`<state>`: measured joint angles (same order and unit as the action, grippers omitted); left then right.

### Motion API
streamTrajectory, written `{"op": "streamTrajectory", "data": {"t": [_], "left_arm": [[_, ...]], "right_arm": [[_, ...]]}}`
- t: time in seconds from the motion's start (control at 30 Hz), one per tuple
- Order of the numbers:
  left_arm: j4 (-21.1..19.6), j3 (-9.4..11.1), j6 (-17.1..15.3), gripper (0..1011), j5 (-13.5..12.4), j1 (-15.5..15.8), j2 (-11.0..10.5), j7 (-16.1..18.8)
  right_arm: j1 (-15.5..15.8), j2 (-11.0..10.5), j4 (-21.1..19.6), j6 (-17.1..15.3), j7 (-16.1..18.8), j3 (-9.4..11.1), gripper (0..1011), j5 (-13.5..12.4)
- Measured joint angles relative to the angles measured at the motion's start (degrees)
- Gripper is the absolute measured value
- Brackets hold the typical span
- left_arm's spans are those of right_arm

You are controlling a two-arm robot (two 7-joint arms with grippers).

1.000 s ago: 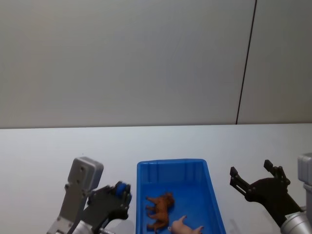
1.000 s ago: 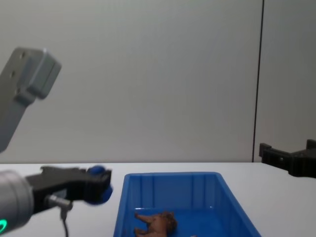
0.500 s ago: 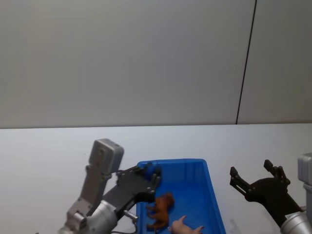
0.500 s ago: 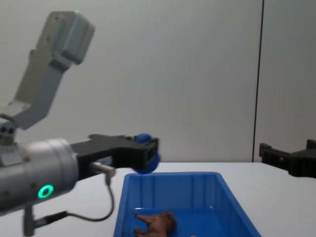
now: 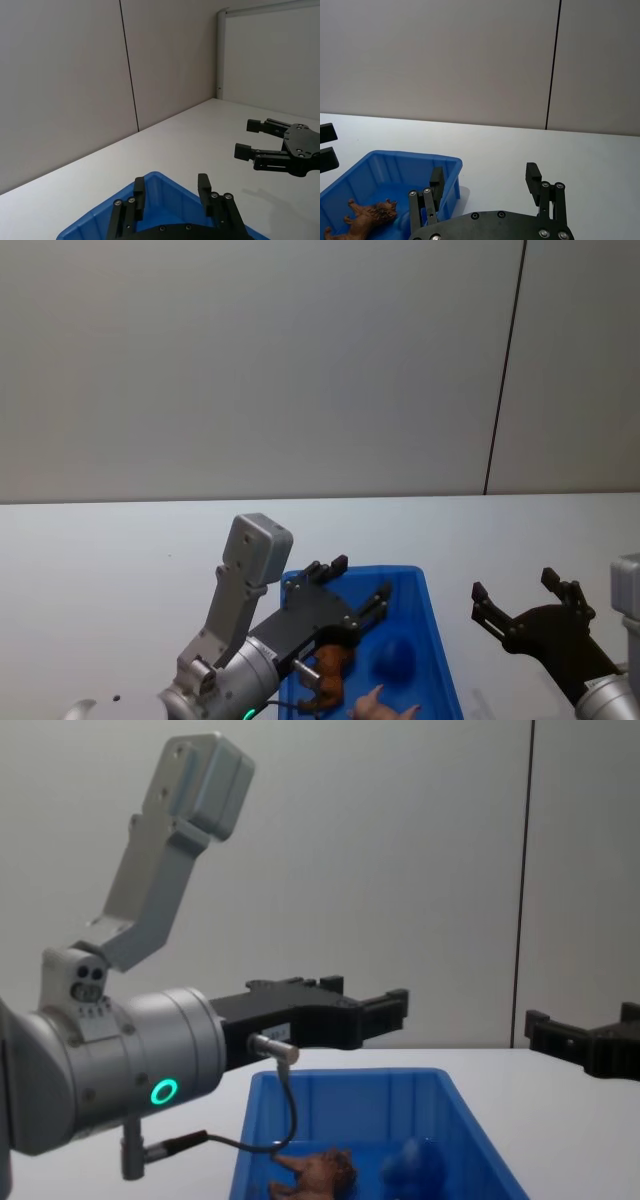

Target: Pick up the two dolls from the table and place them into the box.

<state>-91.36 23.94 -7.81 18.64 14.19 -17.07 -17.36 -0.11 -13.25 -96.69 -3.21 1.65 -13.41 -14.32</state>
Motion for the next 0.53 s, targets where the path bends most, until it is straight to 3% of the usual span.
{"op": "streamTrajectory", "data": {"t": [0.4,0.53], "left_arm": [[1.3,0.4,0.5,988,-0.2,1.0,1.1,-1.5],[1.5,0.5,0.5,1001,-0.3,1.2,1.3,-1.8]], "right_arm": [[0.0,0.0,0.0,0.0,0.0,0.0,1001,0.0],[0.0,0.0,0.0,0.0,0.0,0.0,1001,0.0]]}}
